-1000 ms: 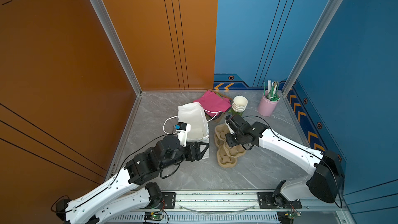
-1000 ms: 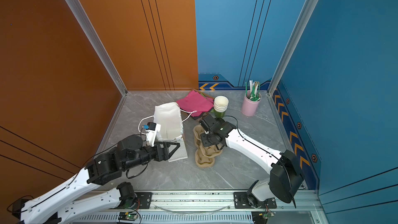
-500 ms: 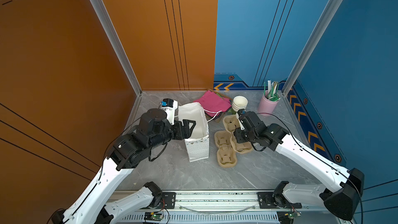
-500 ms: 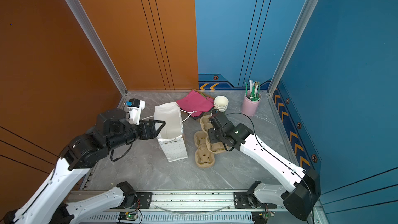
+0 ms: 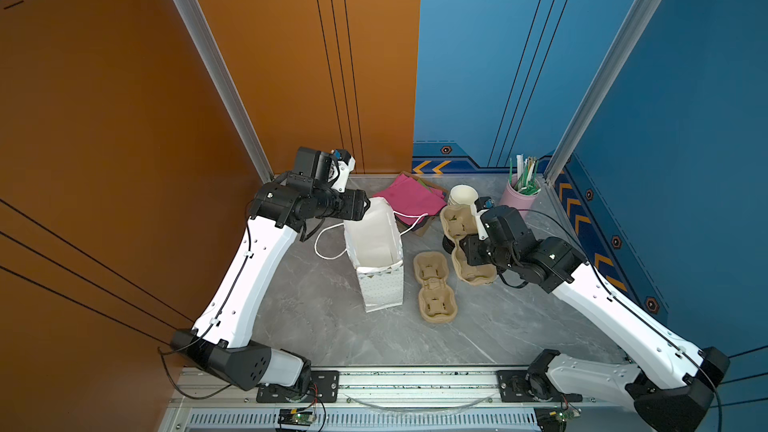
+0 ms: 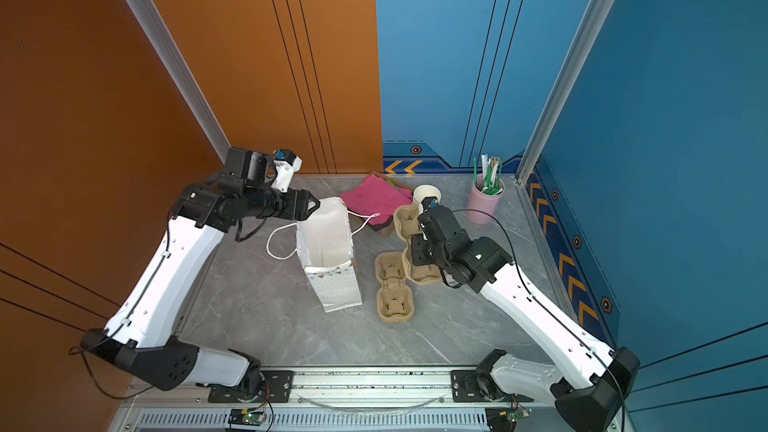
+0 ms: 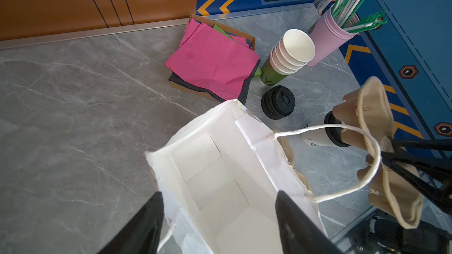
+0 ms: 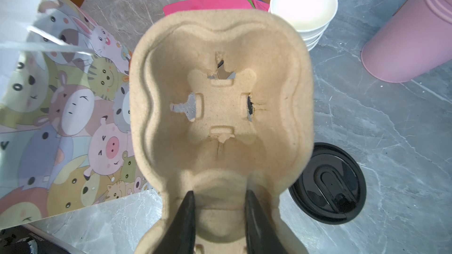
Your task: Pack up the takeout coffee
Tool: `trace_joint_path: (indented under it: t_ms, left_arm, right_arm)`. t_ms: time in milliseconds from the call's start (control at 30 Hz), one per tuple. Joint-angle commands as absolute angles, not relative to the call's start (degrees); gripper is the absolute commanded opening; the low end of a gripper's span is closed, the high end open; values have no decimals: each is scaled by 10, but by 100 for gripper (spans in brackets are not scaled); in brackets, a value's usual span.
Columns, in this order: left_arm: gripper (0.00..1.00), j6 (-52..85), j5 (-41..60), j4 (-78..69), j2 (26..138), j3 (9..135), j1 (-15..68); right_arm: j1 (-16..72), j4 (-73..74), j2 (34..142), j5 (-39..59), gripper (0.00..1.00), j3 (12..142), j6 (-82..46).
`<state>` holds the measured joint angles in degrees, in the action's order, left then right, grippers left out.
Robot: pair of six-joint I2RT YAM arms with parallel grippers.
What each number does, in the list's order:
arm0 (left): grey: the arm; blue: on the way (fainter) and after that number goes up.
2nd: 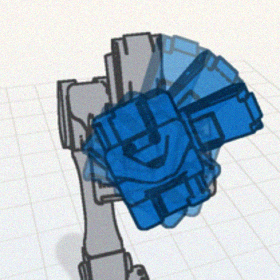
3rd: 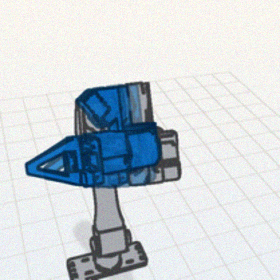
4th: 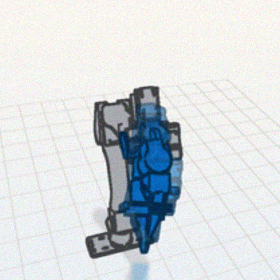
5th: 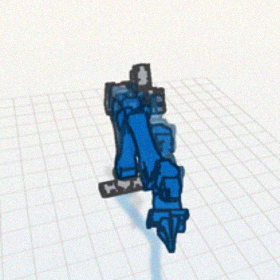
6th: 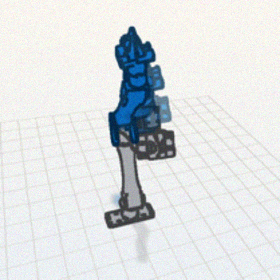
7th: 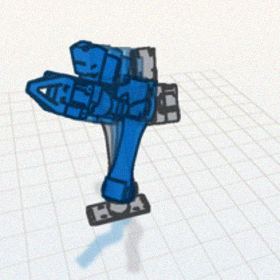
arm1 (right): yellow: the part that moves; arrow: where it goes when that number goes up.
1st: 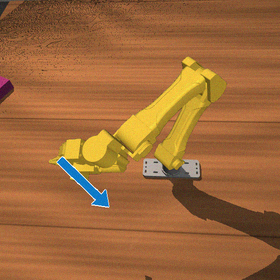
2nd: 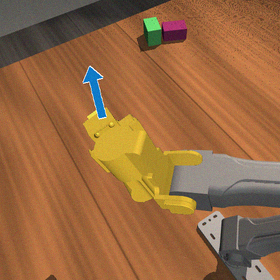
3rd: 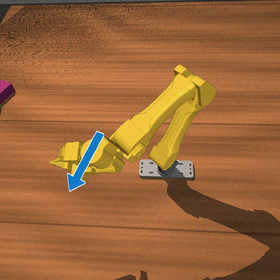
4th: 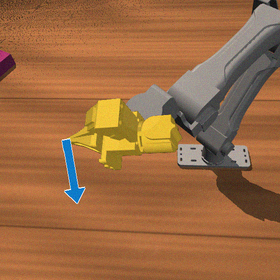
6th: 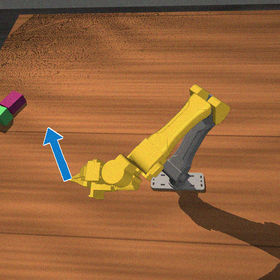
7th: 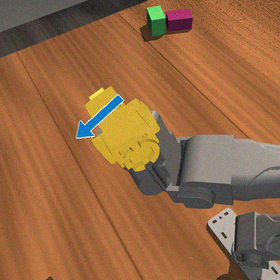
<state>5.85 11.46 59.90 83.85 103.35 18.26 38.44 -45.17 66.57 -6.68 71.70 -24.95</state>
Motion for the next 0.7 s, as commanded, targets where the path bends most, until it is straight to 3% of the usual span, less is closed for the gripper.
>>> trace_joint_path:
  t_ms: [0, 267, 667]
  left_arm:
    - [71, -40, 163, 653, 883, 1069, 171]
    - [66, -110, 118, 686, 976, 1131, 163]
    - [64, -126, 124, 686, 1007, 1185, 167]
  right_arm:
    - [383, -471, 651, -54, 26, 744, -252]
    - [383, -471, 647, -35, 26, 761, -257]
    - [384, -470, 658, -26, 26, 767, -256]
